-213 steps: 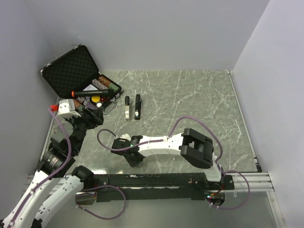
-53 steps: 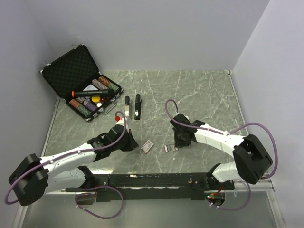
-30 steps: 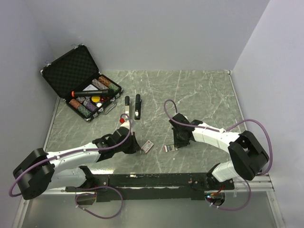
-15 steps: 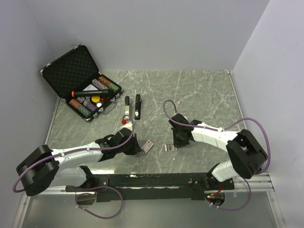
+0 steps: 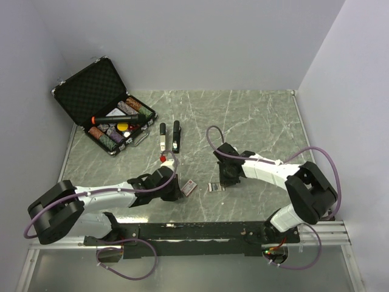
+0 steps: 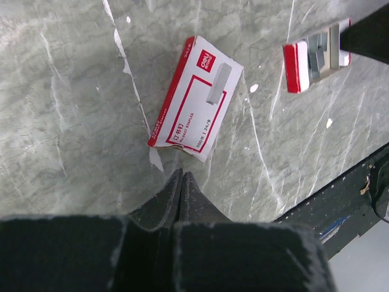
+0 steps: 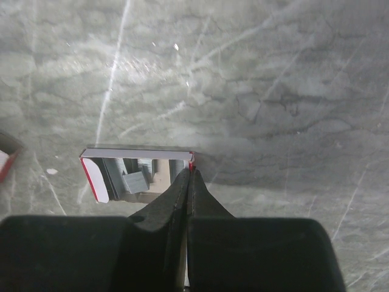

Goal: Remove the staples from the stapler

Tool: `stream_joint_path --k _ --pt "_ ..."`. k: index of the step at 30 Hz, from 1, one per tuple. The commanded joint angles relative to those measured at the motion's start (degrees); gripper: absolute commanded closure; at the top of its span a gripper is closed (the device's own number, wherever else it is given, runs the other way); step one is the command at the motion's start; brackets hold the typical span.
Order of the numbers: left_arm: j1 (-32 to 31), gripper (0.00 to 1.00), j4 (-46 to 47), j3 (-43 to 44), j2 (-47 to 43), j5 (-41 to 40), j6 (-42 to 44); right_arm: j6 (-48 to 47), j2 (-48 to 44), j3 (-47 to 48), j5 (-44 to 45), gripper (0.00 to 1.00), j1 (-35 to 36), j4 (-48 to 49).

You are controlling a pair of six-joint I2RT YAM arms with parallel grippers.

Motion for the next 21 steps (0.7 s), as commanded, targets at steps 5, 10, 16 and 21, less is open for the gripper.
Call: stream_joint_path --k 5,10,16,21 --pt "-1.24 0.99 2.32 -0.57 0.38 0.16 -2.14 0.34 3.97 5.80 1.52 1.00 -0.34 1.45" --pt "-1.42 0.99 1.70 -1.01 0.02 -0.28 -2.49 0.69 6.25 8.17 0.91 1.00 -0.42 2.07" --pt "-1.60 0.99 1.09 -0.57 2.48 -0.63 -3.02 0.78 8.27 11.25 0.38 1.00 -0.34 2.33" --pt "-1.95 0.99 0.21 -0.05 3.62 -1.60 -3.46 0.78 9.77 12.74 -0.58 1.00 -0.16 2.95"
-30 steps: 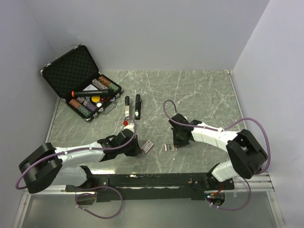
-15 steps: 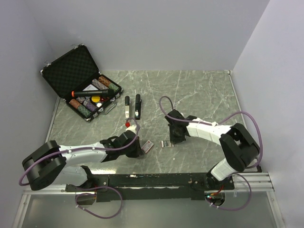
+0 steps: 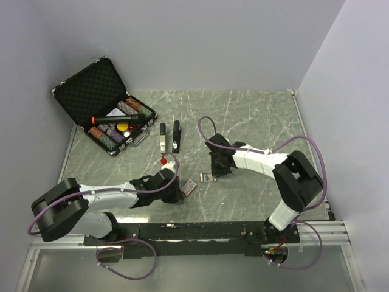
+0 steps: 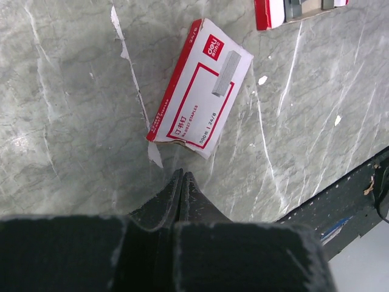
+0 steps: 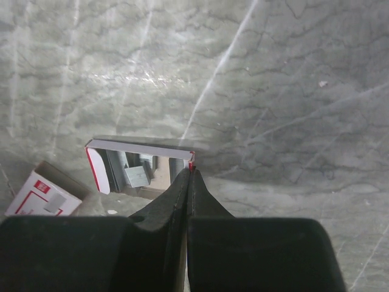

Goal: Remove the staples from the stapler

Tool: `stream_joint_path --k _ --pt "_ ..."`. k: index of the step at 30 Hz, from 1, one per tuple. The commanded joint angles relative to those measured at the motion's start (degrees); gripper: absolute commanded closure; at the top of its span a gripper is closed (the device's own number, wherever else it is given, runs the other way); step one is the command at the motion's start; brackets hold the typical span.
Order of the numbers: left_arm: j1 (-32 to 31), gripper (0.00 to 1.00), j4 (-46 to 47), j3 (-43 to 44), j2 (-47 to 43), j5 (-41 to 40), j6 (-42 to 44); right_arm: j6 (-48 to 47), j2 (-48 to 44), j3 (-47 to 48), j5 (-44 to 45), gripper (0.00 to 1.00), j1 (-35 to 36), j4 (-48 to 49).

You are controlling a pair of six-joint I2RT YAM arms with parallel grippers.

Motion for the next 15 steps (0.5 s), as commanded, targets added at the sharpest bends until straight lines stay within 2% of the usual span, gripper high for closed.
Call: stream_joint_path --k 1,15 --pt "-0.59 0.99 -1.02 0.70 1.37 -1.60 -1.03 0.78 1.14 2.82 -0.76 1.00 -0.07 1.55" --pt "-0.68 0.99 -3.30 0.61 1.38 -3.09 -1.47 0.61 4.22 5.02 -1.81 1.00 2.12 1.81"
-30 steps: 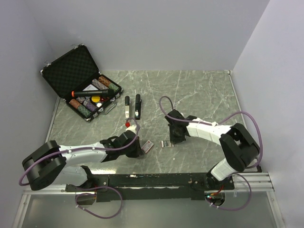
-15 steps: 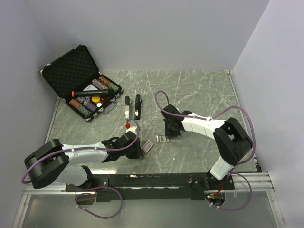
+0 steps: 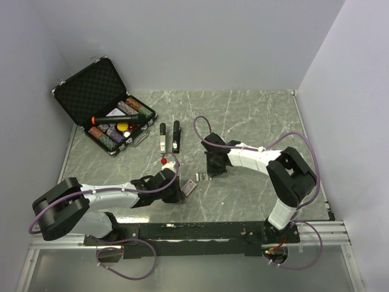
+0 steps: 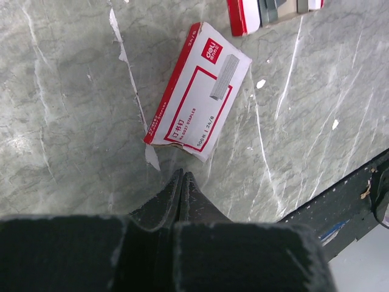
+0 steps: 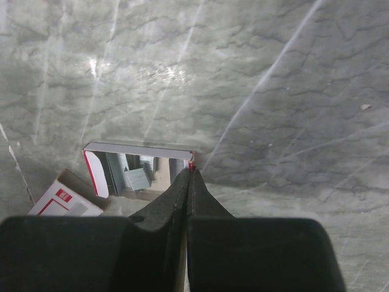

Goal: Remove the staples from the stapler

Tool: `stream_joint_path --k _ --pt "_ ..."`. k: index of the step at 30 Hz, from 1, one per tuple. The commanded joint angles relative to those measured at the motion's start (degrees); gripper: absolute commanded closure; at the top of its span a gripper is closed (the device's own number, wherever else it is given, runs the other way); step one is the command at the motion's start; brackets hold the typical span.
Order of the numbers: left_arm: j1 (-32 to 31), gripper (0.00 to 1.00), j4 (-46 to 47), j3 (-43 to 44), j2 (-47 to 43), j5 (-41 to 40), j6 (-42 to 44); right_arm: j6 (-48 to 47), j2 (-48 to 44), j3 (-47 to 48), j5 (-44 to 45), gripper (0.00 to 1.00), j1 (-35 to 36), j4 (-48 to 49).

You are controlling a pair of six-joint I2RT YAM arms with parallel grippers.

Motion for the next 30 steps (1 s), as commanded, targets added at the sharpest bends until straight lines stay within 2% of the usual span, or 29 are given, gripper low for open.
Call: stream_joint_path --k 1,30 --pt "-0.33 0.99 -3.78 0.24 0.61 -2.83 -0.73 0.32 0.72 2.05 -0.35 1.00 0.84 0.74" --pt "-0.33 0.99 -5.63 -0.29 2.45 -6.97 -3.54 1.55 -4.02 -5.42 0.61 1.00 3.47 1.36"
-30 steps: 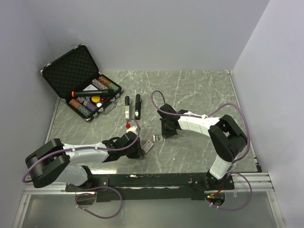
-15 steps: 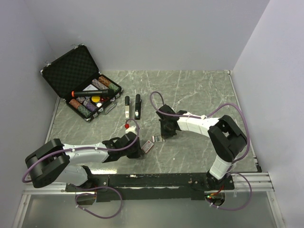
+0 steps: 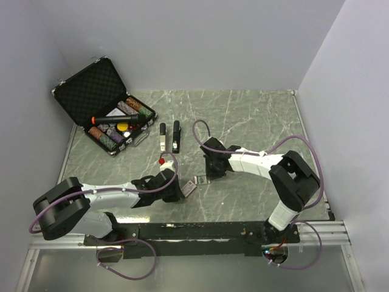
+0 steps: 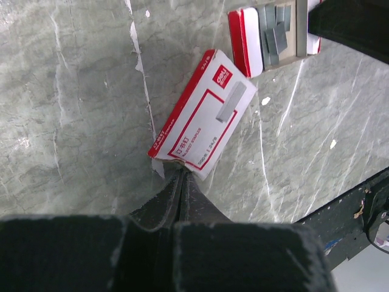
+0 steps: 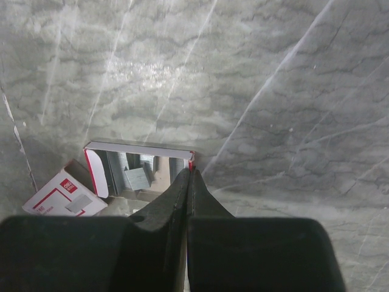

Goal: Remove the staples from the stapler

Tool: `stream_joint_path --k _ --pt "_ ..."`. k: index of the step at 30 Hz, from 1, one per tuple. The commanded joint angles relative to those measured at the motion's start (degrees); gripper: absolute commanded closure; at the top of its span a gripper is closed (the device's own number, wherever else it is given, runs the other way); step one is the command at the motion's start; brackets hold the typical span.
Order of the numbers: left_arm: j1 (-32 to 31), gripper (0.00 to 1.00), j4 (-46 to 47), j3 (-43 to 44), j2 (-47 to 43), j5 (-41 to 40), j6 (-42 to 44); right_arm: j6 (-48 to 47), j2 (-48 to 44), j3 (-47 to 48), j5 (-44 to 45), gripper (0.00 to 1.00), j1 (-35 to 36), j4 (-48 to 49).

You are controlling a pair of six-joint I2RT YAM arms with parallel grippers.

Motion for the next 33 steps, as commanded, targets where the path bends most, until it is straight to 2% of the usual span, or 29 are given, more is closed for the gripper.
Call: stream_joint_path --k 1,33 --pt "-0.07 0.99 -5.39 -0.59 2.13 -3.40 0.28 0.68 -2.10 -2.34 0.48 1.00 1.09 -1.62" --pt "-0.07 0.99 -4.60 -0.86 2.22 -3.40 3.09 2.52 -10.89 -8.67 4.70 1.00 3.37 -6.01"
